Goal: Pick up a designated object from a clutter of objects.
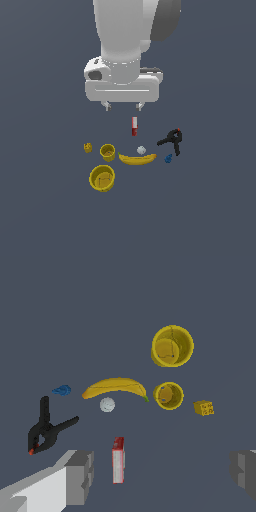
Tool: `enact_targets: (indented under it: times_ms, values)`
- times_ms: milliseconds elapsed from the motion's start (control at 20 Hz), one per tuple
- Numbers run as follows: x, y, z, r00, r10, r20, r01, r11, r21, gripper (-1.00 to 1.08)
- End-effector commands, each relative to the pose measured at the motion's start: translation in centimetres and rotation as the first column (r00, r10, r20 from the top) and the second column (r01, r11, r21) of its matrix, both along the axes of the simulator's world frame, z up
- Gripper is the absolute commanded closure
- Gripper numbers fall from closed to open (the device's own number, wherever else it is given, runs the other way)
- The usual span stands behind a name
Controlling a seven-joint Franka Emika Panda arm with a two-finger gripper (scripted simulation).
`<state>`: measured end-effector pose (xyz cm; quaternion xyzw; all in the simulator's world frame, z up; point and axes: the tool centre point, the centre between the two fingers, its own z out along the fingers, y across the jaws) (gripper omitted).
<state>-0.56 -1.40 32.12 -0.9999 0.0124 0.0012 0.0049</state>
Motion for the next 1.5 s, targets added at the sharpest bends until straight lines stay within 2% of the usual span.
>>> enact_targets:
  times_ms: [0,450,850,1150,1450]
  values:
    - [0.0,0.0,0.0,1.000,0.000,0.000,0.000,1.000,0.000,-0.92]
    - [0.1,-2.7,0.0,0.999,-0.050,0.013,0.050,0.999,-0.020,-0.92]
    - [0.3,-2.9,-0.7,0.998,-0.063,0.013,0.064,0.998,-0.018,-0.92]
    - [1.1,-3.4,-3.4,0.993,-0.115,0.012,0.115,0.993,-0.011,-0.92]
    - [2.0,-4.5,-8.3,0.978,-0.208,0.008,0.208,0.978,-0.002,-0.92]
